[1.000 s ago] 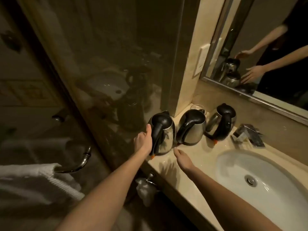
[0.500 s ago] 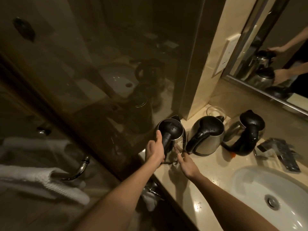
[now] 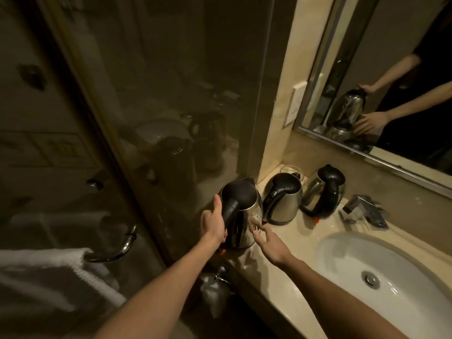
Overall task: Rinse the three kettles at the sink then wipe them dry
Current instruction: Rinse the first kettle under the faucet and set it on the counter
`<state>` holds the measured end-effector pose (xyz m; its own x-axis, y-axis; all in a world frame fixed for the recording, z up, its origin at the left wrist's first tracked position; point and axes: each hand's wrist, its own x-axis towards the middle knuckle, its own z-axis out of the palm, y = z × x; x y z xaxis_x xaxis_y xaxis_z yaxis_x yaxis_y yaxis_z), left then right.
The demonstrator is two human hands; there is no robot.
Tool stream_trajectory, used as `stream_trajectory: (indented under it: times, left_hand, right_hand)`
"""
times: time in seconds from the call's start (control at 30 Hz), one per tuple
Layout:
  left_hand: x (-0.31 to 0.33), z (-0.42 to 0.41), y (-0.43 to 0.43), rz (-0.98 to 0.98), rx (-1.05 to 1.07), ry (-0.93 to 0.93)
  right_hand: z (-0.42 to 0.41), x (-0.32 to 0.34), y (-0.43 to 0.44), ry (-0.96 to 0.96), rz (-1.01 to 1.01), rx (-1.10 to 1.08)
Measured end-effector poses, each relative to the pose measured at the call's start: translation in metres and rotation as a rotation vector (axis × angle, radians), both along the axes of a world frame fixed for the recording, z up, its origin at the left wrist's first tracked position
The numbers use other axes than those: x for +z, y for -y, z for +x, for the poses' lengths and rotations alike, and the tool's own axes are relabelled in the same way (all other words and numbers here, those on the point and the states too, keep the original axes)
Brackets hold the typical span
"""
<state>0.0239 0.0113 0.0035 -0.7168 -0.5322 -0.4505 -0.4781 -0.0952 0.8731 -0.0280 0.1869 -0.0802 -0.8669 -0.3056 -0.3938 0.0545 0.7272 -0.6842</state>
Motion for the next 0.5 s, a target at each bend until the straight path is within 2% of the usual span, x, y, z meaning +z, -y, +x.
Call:
stream_trajectory:
  times: [0.23,0.5]
  left_hand:
    - [0.038,0.056,-0.043,0.015,-0.195,-0.156]
    - [0.043,0.078,-0.141,0.056,-0.394,-0.237]
  right_hand:
    - [0.080,0.043,-0.049,-0.118,0.018,-0.138]
    - [0.149,0.066,-0.149,-0.176,0.092,-0.333]
